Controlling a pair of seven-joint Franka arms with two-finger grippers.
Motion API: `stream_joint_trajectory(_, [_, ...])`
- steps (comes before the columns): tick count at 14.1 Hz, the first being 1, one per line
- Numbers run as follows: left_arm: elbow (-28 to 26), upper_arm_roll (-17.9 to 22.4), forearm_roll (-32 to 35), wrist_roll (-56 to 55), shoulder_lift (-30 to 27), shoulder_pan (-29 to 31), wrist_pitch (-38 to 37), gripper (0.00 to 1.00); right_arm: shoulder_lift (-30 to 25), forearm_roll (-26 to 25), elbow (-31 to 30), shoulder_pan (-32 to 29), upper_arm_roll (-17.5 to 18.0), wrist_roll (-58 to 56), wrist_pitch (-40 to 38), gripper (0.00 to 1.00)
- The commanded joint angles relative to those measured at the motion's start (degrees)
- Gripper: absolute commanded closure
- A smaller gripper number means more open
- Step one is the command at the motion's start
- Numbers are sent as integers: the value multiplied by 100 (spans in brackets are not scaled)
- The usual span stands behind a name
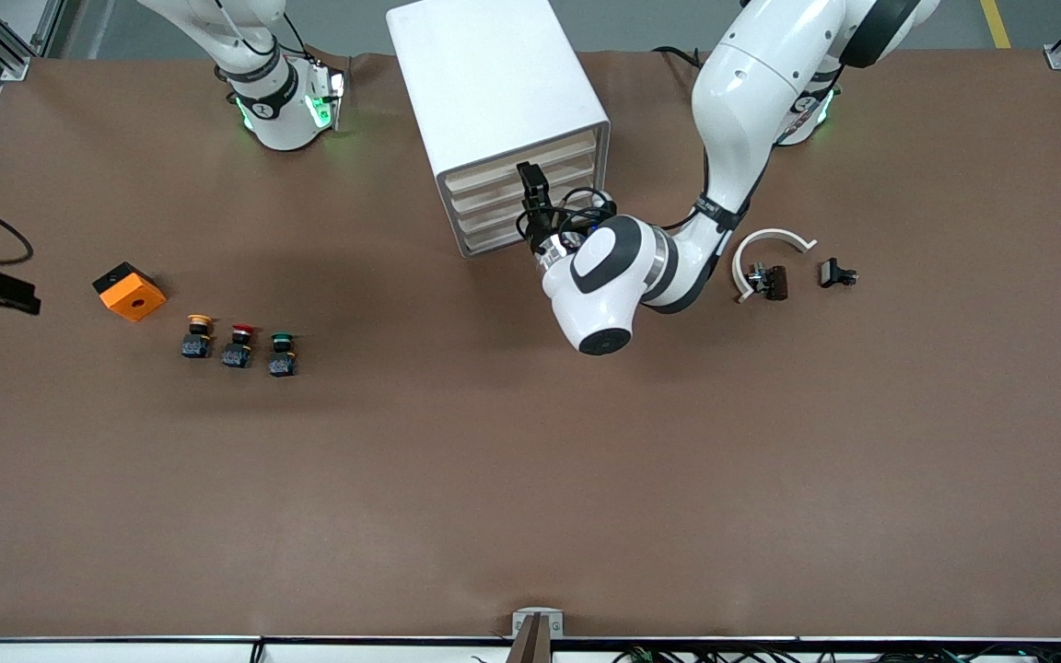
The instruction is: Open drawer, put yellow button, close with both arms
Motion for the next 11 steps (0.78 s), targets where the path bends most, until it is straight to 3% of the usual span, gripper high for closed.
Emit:
stream_joint_trajectory(1, [108,24,-94,-211,33,-57,-80,32,-159,-219,-891,-99,94,-32,853,0])
stream_joint_trajectory(3, [108,24,-94,-221,33,-180,-80,36,-151,-219,-1567,-160,94,-32,1713,0])
stream_joint_trajectory(6, [108,24,-94,-221,24,-189,-80,66,-133,-219,-2376,-213,94,-23,2786,0])
stream_joint_trajectory(9, [108,24,-77,-256,-3,-137,-141,88,68,-219,-2896,-213,94,-23,3517,0])
stream_joint_trajectory(11, [108,59,-59,-256,50,-119,-168,96,218,-211,-3072,-222,94,-6,3808,0])
